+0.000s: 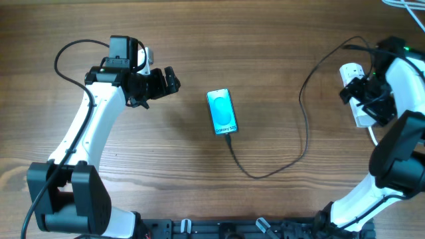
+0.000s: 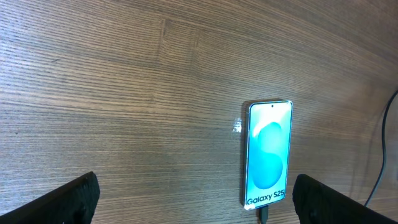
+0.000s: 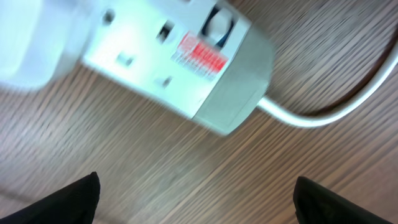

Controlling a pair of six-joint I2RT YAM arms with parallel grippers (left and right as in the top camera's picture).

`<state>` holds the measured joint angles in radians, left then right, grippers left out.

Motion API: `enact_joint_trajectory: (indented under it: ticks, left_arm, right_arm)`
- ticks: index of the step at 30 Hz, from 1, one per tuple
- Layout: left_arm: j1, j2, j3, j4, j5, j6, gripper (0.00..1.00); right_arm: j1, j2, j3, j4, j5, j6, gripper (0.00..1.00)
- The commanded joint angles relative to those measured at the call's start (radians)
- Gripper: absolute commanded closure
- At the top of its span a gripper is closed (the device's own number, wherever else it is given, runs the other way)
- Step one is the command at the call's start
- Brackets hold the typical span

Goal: Plug charger to phone and switch on socket

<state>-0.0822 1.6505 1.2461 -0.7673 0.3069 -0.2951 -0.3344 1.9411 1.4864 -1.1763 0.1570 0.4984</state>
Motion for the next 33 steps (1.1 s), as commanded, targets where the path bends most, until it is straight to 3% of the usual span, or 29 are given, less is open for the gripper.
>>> enact_joint_trajectory:
  ticks: [1,13,23,33]
  left_arm:
    - [0.006,-0.008,-0.004,-0.001,-0.010,-0.008,0.00]
    - [0.006,-0.008,-0.004,-0.001,-0.010,-0.008,0.00]
    - [0.006,-0.008,-0.005,-0.001,-0.010,-0.008,0.00]
    - [0.006,-0.009,-0.004,-0.001,-0.010,-0.008,0.00]
  right_arm:
    - [-0.063,0.005,0.011,0.037,-0.016,-0.054,0.00]
    - [-0.135,0.006,-0.009,0.222,0.029,-0.053,0.00]
    - [-0.220,0.019,-0.010,0.260,-0.011,0.006,0.00]
    - [-0.229,0.068,-0.010,0.282,-0.069,-0.036,0.00]
